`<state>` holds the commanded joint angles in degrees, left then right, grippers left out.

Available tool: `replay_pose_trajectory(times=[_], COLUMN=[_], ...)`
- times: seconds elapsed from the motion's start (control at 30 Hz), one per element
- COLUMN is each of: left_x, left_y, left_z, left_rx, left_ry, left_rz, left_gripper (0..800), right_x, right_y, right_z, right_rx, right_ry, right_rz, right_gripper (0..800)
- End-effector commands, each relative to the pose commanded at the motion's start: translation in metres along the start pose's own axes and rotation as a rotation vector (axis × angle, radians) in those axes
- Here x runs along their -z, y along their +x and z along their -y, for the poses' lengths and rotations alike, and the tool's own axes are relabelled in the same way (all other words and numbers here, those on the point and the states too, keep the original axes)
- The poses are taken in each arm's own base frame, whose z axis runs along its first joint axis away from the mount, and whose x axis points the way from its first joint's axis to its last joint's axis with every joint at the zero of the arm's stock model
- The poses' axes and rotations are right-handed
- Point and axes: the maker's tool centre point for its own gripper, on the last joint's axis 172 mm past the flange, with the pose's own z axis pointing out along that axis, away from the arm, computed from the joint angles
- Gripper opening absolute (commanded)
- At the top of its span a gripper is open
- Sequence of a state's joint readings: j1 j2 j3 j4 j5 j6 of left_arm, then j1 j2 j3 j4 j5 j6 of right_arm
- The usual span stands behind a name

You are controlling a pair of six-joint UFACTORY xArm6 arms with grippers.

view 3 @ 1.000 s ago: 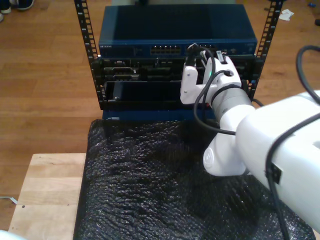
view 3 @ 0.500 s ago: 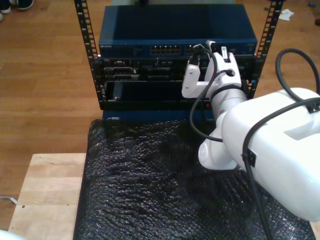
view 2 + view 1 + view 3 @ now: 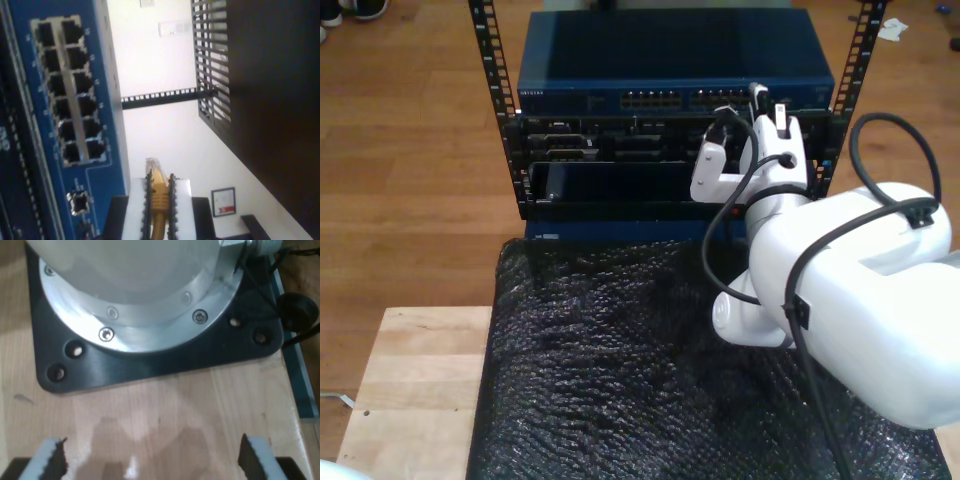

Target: Grab the cable and plug it in

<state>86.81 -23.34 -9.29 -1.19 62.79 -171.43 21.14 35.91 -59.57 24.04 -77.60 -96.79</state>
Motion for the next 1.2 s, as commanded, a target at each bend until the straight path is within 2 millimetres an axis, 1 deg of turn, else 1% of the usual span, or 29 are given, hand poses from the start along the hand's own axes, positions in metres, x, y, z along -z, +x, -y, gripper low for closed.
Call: replay_pose_trajectory(times=[0.2, 0.3, 0.6, 0.73, 1.03, 1.1, 1.2], left_x=[0.0, 0.0, 0.0, 0.0, 0.0, 0.0, 0.0], left_y=[0.0, 0.0, 0.0, 0.0, 0.0, 0.0, 0.0], left_z=[0.0, 0.0, 0.0, 0.0, 0.0, 0.0, 0.0], left_rx=[0.0, 0.0, 0.0, -0.001, 0.0, 0.0, 0.0], left_ry=[0.0, 0.0, 0.0, -0.001, 0.0, 0.0, 0.0], left_rz=[0.0, 0.0, 0.0, 0.0, 0.0, 0.0, 0.0], left_gripper=[800, 800, 800, 800, 800, 800, 800], right_x=[-0.005, -0.006, -0.009, -0.008, -0.009, -0.009, -0.011], right_y=[0.0, 0.001, 0.003, 0.003, 0.005, 0.005, 0.007], right_z=[0.009, 0.017, 0.018, 0.023, 0.025, 0.03, 0.03], right_rx=[0.012, 0.053, 0.063, 0.066, 0.066, 0.069, 0.067], right_ry=[0.0, 0.007, 0.007, 0.015, 0.019, 0.028, 0.028], right_rz=[0.009, 0.009, 0.005, 0.003, -0.004, -0.004, -0.006], right_gripper=[0, 0, 0, 0, 0, 0, 0])
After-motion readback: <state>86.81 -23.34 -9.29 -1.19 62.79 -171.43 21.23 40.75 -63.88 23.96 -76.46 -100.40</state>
